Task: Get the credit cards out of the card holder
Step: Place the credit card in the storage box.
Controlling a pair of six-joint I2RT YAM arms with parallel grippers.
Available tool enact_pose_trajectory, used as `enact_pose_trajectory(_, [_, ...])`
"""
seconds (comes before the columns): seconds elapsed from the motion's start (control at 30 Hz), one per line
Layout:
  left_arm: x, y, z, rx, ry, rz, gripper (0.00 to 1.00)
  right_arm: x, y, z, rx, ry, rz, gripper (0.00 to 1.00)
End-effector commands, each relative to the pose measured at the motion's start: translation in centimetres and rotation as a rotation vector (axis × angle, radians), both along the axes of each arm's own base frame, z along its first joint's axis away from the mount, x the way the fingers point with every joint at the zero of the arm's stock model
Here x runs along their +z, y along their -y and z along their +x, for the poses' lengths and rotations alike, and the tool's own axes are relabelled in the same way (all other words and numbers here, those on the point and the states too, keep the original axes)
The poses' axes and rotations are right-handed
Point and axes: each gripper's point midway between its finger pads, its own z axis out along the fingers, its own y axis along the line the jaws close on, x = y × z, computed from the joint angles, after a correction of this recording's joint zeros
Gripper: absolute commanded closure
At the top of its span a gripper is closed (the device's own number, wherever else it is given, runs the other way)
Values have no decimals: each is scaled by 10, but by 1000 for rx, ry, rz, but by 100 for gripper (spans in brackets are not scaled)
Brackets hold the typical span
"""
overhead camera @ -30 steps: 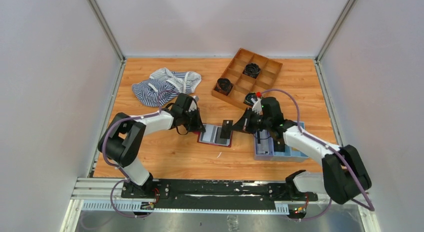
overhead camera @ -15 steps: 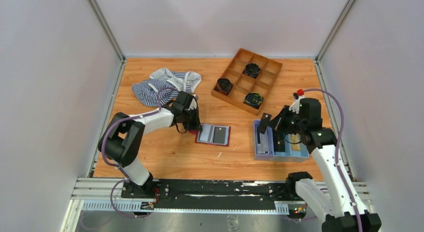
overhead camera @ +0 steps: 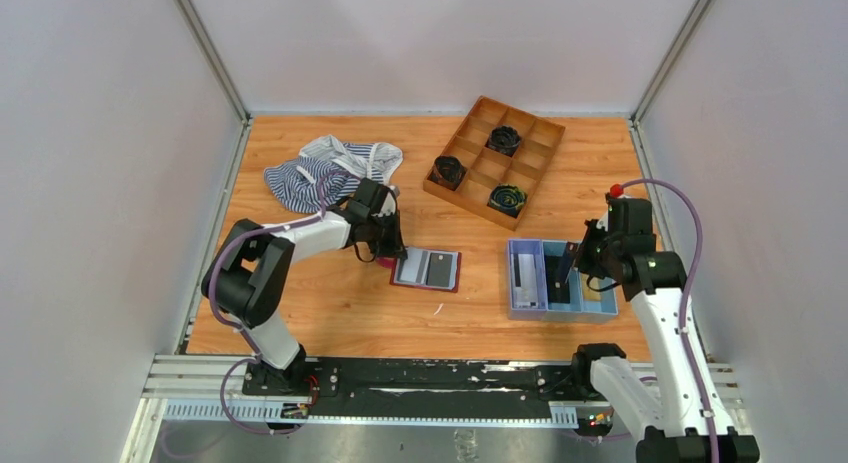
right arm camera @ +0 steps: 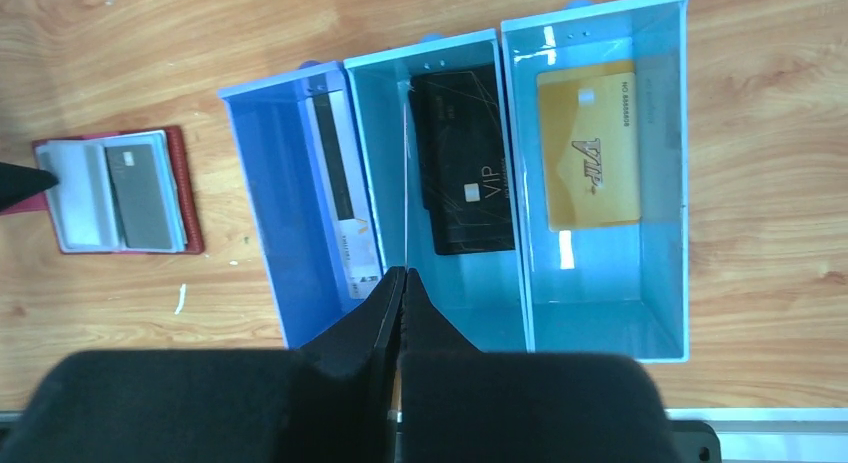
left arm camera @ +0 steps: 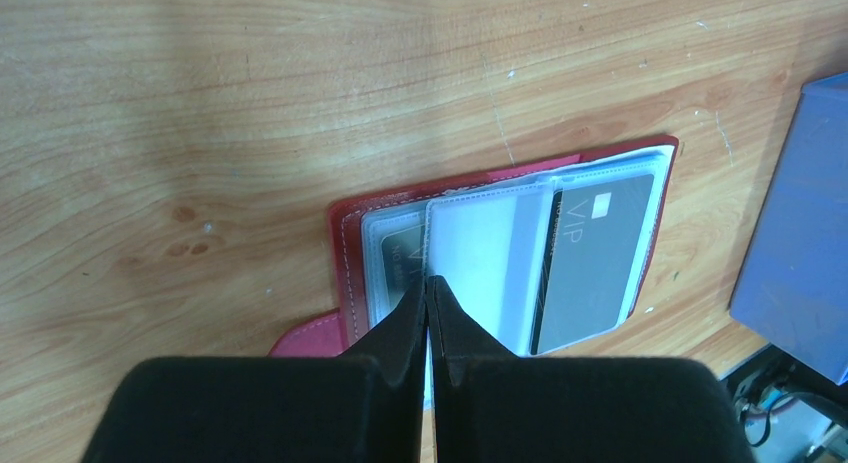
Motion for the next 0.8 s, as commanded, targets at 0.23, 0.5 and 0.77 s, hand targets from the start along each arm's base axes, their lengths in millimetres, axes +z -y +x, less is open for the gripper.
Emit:
enact_pose_trajectory(0.23, [-11, -1, 1, -10, -23, 15, 100, -29, 8, 12, 14, -122, -51, 100])
enact_pose_trajectory(0.5, [-13, -2, -1, -4, -29, 15, 100, -63, -8, 31, 85, -214, 11, 100])
enact_pose_trajectory(0.77, [-10, -2, 1, -5, -25, 21, 100, -82, 10, 35, 20, -304, -67, 77])
